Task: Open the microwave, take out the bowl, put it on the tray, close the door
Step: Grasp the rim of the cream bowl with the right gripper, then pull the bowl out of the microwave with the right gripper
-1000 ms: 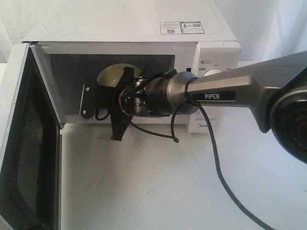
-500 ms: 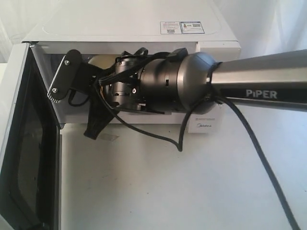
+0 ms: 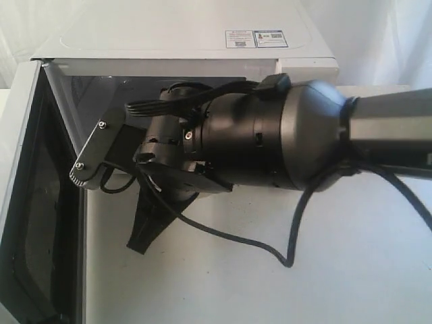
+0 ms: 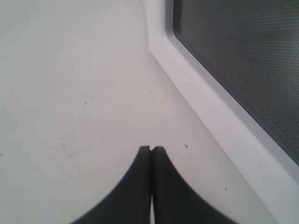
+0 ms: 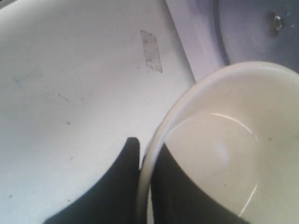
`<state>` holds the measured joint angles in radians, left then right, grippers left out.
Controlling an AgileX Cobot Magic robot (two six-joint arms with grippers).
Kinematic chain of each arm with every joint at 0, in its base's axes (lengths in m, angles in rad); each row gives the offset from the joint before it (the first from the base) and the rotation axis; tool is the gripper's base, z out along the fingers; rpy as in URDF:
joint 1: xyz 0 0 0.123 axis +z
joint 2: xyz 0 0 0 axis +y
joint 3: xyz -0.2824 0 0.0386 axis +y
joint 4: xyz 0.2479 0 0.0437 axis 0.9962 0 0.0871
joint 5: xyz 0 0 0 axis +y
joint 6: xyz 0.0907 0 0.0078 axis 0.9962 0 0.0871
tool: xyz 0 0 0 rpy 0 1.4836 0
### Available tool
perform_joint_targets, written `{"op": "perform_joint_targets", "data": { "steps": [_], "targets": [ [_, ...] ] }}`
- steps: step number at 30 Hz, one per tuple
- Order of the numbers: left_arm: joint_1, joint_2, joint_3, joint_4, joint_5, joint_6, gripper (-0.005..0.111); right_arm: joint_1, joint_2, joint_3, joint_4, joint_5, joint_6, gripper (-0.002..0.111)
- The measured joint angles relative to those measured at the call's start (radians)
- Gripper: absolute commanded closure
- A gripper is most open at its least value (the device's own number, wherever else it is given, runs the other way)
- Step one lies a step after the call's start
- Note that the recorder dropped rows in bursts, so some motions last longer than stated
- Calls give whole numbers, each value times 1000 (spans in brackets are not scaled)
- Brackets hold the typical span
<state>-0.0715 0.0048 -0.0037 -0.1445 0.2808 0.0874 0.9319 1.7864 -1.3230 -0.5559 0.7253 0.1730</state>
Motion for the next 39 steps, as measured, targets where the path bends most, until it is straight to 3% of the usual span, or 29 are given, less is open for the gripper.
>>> {"op": "perform_joint_targets", "data": {
  "steps": [11,21,28,39],
  "targets": [
    [0,0,0,0,0,0,107,81,-196,114,41,284,-25,108],
    [0,0,0,0,0,0,107,84,-378,360,38,325,-10,108],
    [0,0,0,0,0,0,107,80,-414,567,34,140,201,108],
    [0,0,0,0,0,0,107,-110,-369,611,-24,-101,375,108]
  ]
}}
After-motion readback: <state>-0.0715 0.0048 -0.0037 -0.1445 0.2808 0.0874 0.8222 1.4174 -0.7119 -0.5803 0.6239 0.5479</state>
